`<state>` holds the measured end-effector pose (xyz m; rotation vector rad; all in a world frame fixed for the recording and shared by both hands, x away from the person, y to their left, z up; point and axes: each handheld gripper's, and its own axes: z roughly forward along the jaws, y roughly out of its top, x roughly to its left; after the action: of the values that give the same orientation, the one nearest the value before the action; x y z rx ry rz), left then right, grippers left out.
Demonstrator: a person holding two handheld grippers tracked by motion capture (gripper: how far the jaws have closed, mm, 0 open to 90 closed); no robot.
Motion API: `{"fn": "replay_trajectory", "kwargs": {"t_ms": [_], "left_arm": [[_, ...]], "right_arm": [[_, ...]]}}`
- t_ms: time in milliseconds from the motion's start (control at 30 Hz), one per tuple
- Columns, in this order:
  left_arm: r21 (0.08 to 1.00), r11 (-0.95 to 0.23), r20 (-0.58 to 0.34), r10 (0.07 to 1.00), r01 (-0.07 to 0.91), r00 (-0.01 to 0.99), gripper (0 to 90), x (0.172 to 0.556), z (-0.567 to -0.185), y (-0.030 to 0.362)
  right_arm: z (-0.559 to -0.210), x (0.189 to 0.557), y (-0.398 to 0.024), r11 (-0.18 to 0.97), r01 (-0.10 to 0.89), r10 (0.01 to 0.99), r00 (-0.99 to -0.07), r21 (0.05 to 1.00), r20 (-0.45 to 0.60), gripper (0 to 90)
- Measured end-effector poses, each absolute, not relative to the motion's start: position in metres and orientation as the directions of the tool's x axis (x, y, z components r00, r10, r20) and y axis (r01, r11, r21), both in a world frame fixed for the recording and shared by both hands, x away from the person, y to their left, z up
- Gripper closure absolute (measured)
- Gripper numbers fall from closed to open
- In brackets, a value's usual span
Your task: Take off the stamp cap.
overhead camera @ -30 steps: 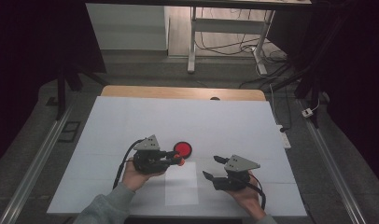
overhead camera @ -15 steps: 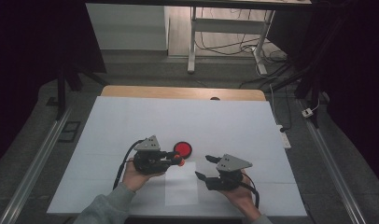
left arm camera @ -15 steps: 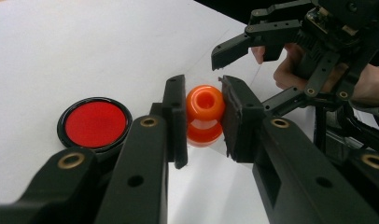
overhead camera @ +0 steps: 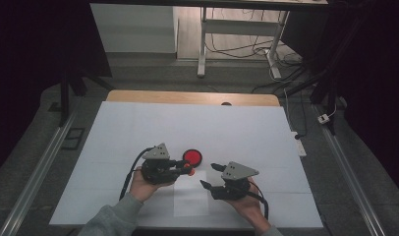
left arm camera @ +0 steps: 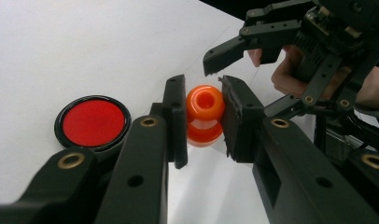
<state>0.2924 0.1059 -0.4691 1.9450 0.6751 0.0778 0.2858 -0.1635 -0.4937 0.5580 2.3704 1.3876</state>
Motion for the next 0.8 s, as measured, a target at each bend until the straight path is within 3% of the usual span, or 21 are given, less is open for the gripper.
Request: {"fn": "replay_trajectory", "kwargs": {"t_ms": [800], "left_arm": [[0.847,-0.322,-0.241,0.478,0.424,0.845,72.3,0.292,-0.472,0.1]], "right_arm": [[-0.496,0.284,-0.133,0.463,0.133,0.431,-0.898,0.877,-0.092,33.8]]}}
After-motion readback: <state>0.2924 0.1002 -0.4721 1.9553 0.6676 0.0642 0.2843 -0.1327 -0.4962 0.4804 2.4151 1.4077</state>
